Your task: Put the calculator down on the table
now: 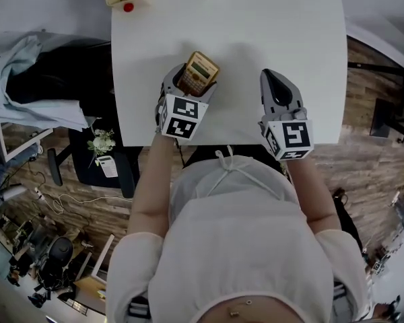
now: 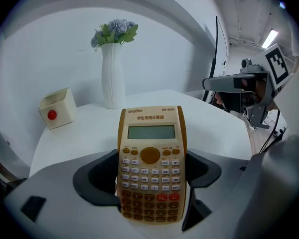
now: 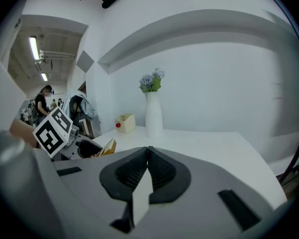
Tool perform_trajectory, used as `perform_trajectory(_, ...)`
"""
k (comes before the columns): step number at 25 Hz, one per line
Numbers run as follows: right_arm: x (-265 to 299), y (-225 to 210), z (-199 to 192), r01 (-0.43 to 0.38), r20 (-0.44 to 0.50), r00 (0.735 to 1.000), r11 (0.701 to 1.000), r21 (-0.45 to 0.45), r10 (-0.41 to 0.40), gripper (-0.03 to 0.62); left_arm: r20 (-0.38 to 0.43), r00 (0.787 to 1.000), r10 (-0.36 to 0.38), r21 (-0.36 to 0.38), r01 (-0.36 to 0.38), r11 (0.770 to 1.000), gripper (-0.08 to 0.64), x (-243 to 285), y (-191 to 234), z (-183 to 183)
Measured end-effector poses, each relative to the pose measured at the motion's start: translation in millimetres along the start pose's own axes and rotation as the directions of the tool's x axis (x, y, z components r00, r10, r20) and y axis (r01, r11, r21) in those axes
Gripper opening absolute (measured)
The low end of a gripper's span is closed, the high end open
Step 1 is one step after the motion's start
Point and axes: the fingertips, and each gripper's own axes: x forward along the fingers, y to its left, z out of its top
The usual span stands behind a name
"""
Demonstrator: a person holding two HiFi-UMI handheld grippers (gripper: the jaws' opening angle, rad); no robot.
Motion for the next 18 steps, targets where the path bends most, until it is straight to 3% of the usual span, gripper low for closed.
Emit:
perform_trajectory(11, 14, -10, -6, 0.037, -0.036, 0.999, 0.996, 0.08, -0.034, 0.006, -0.182, 0.983, -0.032, 0.085, 0.049, 0.995, 0.405, 27, -11, -18)
perform_trajectory(18, 10, -14, -10, 0.065, -0.048, 0.997, 0.994, 0.092, -0.061, 0.006, -0.181, 0.982, -0.05, 0.073, 0.064, 0.995, 0.397, 30, -13, -19)
